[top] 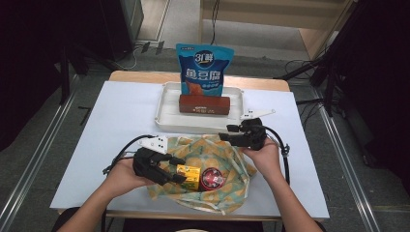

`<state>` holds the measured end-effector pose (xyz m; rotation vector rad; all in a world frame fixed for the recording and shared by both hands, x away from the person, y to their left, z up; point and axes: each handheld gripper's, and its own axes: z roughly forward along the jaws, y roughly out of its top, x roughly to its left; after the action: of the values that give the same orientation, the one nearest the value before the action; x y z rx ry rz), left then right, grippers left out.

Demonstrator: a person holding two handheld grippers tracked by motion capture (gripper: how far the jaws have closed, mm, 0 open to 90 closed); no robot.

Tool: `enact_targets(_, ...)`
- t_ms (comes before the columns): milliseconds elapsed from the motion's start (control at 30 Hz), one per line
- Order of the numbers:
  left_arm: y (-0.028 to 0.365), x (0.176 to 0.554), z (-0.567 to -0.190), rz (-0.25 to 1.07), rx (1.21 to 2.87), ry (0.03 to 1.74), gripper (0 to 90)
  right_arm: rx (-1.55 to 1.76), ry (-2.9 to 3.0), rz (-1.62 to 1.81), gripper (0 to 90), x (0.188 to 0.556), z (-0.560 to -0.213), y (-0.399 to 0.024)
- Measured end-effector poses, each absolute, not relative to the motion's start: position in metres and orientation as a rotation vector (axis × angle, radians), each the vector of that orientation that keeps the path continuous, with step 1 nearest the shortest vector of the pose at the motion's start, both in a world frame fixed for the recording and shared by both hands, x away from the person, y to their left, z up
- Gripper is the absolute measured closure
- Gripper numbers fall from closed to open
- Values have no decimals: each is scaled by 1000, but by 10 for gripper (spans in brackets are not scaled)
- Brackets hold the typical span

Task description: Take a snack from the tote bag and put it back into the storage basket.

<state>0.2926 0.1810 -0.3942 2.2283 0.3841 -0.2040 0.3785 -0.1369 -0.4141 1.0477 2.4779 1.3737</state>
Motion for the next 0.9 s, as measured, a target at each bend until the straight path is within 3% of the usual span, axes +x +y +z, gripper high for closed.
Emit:
enact_targets(300,177,294,-403,-236,2223,380,393,1058,2480,1364,490,380,-415,-138)
enact_targets(900,181,297,-403,-186,2234,364,498,1076,2469,1367,490,381,-416,-140)
